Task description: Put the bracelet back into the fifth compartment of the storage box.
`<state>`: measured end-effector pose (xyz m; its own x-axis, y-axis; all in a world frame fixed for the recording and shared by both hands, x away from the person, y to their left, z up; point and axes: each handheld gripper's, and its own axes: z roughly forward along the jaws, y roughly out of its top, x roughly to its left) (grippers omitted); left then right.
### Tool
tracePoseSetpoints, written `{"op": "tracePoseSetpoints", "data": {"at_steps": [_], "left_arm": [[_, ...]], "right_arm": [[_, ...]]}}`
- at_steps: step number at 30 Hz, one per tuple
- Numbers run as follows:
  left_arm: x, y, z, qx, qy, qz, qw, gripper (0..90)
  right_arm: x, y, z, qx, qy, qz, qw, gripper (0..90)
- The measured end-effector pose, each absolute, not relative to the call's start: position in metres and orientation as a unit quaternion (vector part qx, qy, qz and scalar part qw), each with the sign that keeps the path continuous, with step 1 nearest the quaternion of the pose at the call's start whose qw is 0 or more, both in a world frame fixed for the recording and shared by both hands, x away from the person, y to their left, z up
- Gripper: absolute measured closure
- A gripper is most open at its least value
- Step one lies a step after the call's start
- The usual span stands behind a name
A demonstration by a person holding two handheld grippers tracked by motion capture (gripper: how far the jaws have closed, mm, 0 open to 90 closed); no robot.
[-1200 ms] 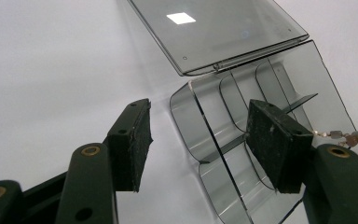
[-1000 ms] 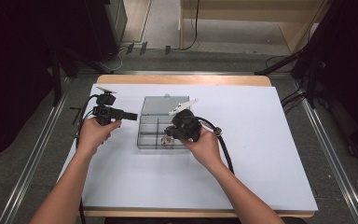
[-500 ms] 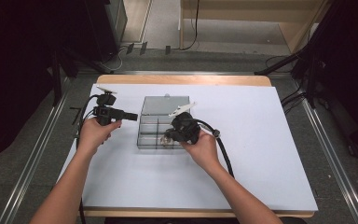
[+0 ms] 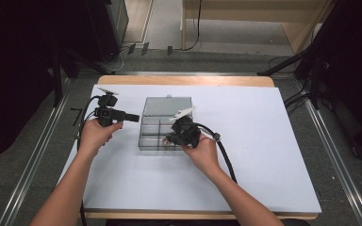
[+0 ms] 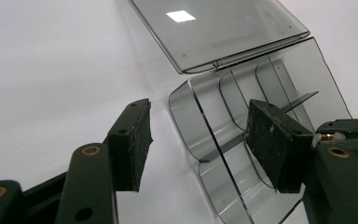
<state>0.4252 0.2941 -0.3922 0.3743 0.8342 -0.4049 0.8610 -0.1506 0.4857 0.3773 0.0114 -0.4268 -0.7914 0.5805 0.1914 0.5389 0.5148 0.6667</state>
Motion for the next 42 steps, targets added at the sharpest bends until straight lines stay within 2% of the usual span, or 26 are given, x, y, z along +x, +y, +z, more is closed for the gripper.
{"op": "tracePoseSetpoints", "data": {"at_steps": [42], "left_arm": [[0.425,0.291,-0.394,0.763,0.554,-0.018,0.332,41.3]], "right_arm": [[0.381,0.018,-0.44,0.338,0.873,0.351,0.011,80.3]]}}
